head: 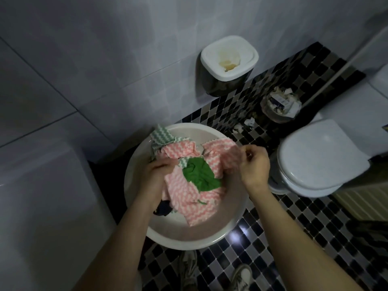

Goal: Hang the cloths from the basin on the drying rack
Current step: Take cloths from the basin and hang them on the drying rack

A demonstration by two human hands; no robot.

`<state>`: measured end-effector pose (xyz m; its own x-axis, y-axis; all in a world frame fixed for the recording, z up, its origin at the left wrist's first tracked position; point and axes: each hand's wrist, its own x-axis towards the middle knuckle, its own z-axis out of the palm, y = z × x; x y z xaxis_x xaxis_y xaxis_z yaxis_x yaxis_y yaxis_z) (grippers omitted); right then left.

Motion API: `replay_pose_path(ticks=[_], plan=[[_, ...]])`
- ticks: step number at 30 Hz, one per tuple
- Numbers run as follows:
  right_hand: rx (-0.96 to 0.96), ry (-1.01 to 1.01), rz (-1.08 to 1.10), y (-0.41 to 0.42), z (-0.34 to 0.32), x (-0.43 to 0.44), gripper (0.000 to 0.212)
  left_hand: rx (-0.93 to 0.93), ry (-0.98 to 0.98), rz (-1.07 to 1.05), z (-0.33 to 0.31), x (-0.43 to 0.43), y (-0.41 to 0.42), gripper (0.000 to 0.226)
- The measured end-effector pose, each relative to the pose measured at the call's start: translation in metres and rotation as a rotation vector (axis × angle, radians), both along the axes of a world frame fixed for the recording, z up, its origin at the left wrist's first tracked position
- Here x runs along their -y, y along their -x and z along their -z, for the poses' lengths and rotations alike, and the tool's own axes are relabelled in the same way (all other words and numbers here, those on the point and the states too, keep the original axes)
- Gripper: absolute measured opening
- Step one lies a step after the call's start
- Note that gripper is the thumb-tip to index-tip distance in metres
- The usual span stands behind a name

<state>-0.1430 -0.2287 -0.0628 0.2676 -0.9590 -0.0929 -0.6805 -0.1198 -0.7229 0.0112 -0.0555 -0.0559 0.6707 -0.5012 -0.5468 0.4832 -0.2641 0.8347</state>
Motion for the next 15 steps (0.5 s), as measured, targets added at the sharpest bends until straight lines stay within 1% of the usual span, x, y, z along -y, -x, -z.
replay_pose_path(ticks=[1, 2, 3, 5, 6, 7, 9, 10, 11, 12, 13, 14, 15], plan=[[-0.079, -0.020, -0.013, 0.001, 0.002, 0.003, 0.029, -0.027, 0.032, 0.001, -0.001, 0.004, -0.003, 0.022], [-0.151, -0.067, -0.018, 0.003, 0.004, 0.005, 0.037, -0.003, 0.013, 0.024, 0.001, 0.008, -0.004, 0.023], [-0.188, -0.124, -0.029, 0.005, 0.007, 0.007, 0.038, 0.069, -0.047, 0.066, 0.003, 0.014, -0.002, 0.024], [-0.134, -0.182, -0.013, 0.007, 0.012, 0.004, 0.031, 0.258, -0.164, 0.197, 0.010, 0.029, 0.007, 0.018], [-0.108, -0.176, 0.023, 0.008, 0.014, 0.002, 0.028, 0.314, -0.183, 0.275, 0.015, 0.038, 0.013, 0.014], [-0.109, -0.137, 0.054, 0.009, 0.015, 0.000, 0.026, 0.345, -0.207, 0.360, 0.018, 0.046, 0.021, 0.018], [-0.147, 0.002, 0.061, 0.011, 0.017, -0.004, 0.022, 0.431, -0.327, 0.530, 0.033, 0.058, 0.033, 0.042], [-0.143, 0.066, 0.017, 0.011, 0.016, -0.006, 0.021, 0.500, -0.423, 0.603, 0.038, 0.062, 0.037, 0.049], [-0.124, 0.109, -0.060, 0.011, 0.016, -0.009, 0.018, 0.578, -0.505, 0.649, 0.042, 0.063, 0.040, 0.050], [-0.101, 0.126, -0.160, 0.011, 0.014, -0.014, 0.014, 0.651, -0.557, 0.665, 0.044, 0.063, 0.041, 0.044], [-0.071, 0.117, -0.263, 0.011, 0.014, -0.020, 0.011, 0.704, -0.582, 0.657, 0.047, 0.063, 0.041, 0.036], [-0.043, 0.064, -0.341, 0.010, 0.012, -0.027, 0.009, 0.731, -0.582, 0.625, 0.048, 0.060, 0.039, 0.029], [0.003, -0.022, -0.372, 0.008, 0.011, -0.033, 0.011, 0.724, -0.569, 0.586, 0.049, 0.057, 0.037, 0.025]])
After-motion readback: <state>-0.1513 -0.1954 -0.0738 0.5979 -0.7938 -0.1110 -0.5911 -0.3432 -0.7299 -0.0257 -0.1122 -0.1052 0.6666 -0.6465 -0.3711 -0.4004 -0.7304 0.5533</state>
